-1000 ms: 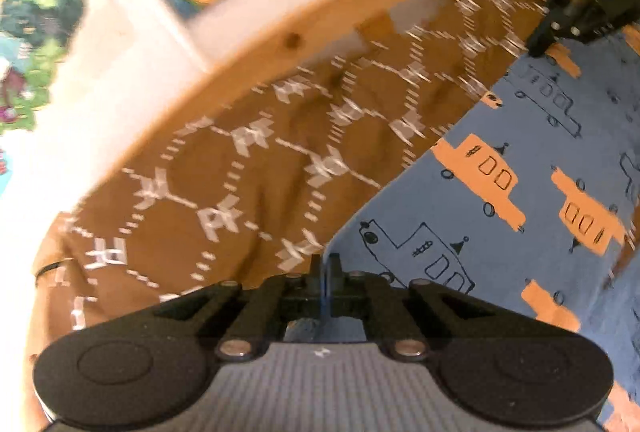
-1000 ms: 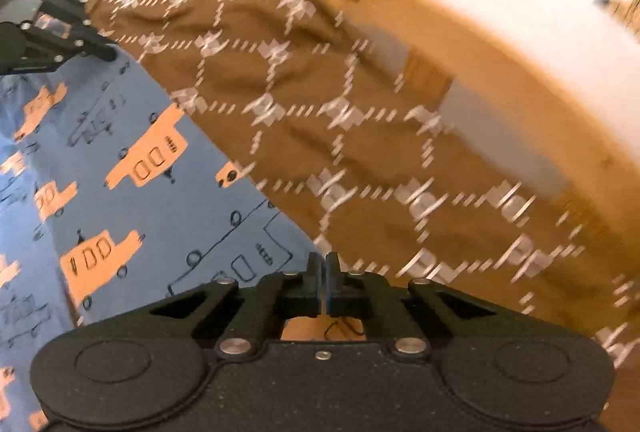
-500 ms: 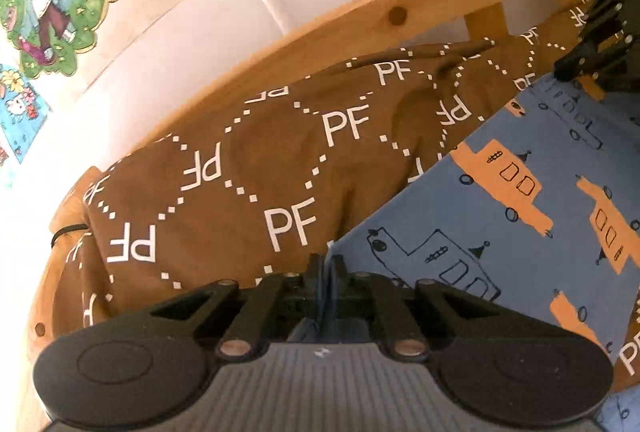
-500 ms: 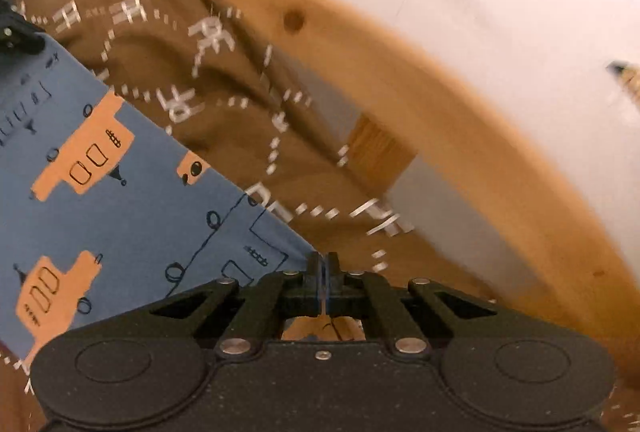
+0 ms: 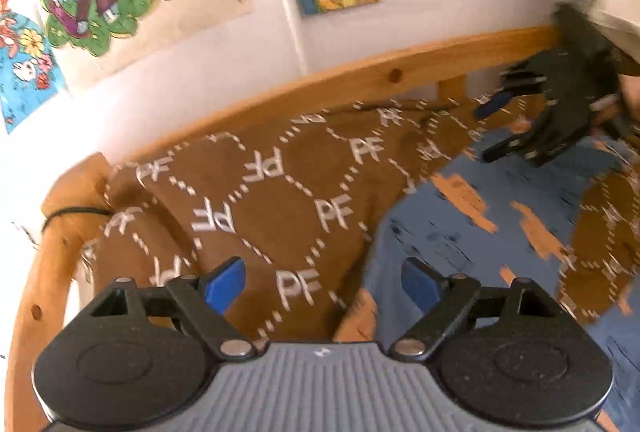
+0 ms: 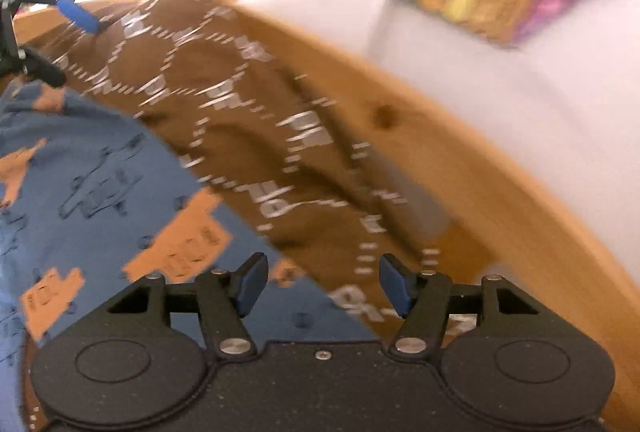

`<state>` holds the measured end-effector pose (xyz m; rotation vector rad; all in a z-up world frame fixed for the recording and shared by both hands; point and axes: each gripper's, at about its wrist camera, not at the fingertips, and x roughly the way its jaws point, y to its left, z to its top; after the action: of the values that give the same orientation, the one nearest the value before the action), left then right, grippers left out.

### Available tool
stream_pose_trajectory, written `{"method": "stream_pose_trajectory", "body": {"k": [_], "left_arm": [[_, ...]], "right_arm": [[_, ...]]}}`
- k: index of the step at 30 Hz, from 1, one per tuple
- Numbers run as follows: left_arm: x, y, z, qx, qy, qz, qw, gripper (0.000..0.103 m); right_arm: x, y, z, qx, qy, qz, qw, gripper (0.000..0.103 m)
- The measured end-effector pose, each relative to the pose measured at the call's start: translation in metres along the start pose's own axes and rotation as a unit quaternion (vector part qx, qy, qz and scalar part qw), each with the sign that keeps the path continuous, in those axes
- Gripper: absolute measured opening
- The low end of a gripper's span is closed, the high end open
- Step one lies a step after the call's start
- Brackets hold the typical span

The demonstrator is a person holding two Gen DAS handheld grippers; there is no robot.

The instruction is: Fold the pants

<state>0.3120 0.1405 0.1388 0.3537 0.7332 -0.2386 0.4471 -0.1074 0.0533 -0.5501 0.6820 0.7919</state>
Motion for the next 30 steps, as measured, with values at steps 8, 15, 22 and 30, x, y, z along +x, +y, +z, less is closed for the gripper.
{"method": "stream_pose_trajectory", "body": {"k": [8,15,22,30], "left_arm": [[0.031,-0.018,-0.007,0.05,0.095,0.043,0.9933,0.04],[0.027,-0.03,-0.006,0.065,0.106,0.053,0.9908,0.007],[0.008,-0.045,-0.013,0.106,0.064,0.103,0.9869,0.003],[-0.049,-0.087,-0.05,0.246,-0.047,0.14,0.958,0.003]], "right_arm": [[0.033,-0.002,0.0,0.008,0.038,0.01,0.999,0.063],[0.03,-0.002,0.005,-0.008,0.058,-0.006,0.998,0.015],[-0.01,0.014,-0.002,-0.002,0.016,-0.056,0.998,0.0],[-0.123,0.074,-0.045,0.013,-0.078,-0.115,0.99,0.0]]}}
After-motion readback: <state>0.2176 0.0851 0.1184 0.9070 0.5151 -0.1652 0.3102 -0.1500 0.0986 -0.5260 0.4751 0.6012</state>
